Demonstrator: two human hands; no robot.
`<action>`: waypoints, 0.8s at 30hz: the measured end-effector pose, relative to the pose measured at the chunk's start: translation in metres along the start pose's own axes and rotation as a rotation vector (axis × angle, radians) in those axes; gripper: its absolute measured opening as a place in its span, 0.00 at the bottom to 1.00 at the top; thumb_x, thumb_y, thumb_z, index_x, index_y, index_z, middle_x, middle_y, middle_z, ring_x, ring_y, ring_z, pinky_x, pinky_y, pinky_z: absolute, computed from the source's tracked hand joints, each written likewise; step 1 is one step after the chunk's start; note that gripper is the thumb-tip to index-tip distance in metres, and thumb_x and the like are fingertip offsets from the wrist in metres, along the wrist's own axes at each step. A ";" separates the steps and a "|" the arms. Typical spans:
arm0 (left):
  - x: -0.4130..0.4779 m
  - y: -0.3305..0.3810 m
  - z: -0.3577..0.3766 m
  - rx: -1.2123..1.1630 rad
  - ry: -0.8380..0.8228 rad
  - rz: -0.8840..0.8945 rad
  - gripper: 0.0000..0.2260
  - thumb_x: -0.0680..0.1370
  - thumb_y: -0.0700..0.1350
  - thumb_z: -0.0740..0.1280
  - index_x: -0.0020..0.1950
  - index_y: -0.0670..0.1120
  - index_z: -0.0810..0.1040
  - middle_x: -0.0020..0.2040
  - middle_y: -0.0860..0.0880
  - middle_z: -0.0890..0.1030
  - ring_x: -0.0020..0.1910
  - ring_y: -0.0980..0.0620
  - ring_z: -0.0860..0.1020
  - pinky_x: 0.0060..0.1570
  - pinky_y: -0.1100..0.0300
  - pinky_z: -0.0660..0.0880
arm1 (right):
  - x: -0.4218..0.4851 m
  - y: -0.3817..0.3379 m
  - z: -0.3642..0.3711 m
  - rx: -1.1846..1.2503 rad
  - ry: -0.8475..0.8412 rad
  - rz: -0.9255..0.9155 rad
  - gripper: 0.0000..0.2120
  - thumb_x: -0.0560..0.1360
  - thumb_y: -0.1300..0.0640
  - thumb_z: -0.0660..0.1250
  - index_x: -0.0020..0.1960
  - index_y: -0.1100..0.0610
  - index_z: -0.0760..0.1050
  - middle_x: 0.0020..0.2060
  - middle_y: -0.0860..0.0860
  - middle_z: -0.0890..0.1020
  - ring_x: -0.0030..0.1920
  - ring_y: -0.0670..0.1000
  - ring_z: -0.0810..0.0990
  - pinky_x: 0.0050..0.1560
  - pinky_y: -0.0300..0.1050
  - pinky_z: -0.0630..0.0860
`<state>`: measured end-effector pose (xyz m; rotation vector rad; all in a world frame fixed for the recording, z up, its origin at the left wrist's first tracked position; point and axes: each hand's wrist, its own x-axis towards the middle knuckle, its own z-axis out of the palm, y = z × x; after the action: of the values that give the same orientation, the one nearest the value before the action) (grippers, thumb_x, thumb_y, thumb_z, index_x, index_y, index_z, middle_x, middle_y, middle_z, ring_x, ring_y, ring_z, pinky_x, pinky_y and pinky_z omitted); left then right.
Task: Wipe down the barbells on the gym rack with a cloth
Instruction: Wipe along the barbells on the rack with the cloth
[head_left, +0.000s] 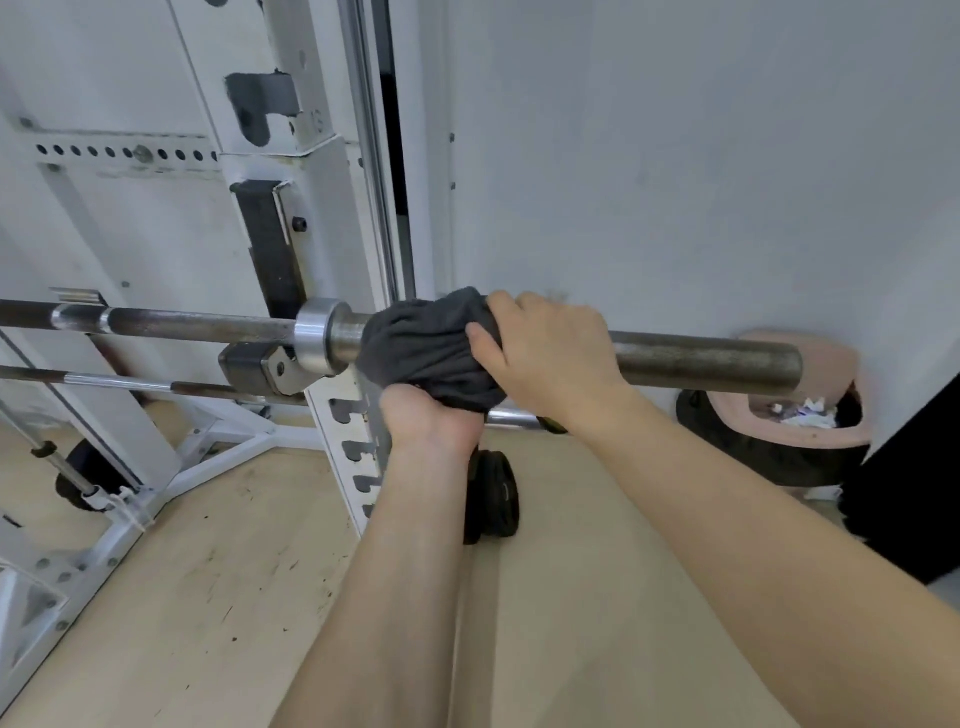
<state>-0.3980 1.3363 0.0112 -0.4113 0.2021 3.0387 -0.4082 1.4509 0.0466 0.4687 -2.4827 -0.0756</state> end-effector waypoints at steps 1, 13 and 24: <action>0.003 -0.009 0.003 -0.022 -0.009 -0.021 0.19 0.84 0.47 0.53 0.63 0.39 0.78 0.58 0.35 0.82 0.59 0.36 0.79 0.62 0.37 0.73 | -0.006 0.012 -0.003 -0.026 -0.006 0.035 0.23 0.82 0.38 0.49 0.57 0.54 0.74 0.43 0.53 0.81 0.37 0.56 0.77 0.30 0.45 0.58; -0.021 -0.061 -0.014 0.148 0.034 -0.128 0.15 0.83 0.44 0.59 0.67 0.45 0.78 0.60 0.44 0.83 0.60 0.45 0.80 0.60 0.49 0.77 | 0.016 -0.005 -0.006 0.056 -0.061 0.116 0.19 0.82 0.45 0.51 0.56 0.55 0.76 0.48 0.55 0.83 0.46 0.61 0.81 0.39 0.49 0.64; -0.016 -0.122 0.014 0.055 -0.025 -0.185 0.17 0.84 0.48 0.57 0.62 0.41 0.80 0.58 0.39 0.83 0.59 0.39 0.81 0.63 0.44 0.75 | -0.059 0.108 -0.018 -0.103 -0.046 0.214 0.24 0.81 0.38 0.47 0.53 0.54 0.72 0.41 0.52 0.80 0.37 0.57 0.77 0.33 0.46 0.65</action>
<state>-0.3754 1.4586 0.0145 -0.3658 0.2321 2.8482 -0.3873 1.5736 0.0455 0.1586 -2.5438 -0.1284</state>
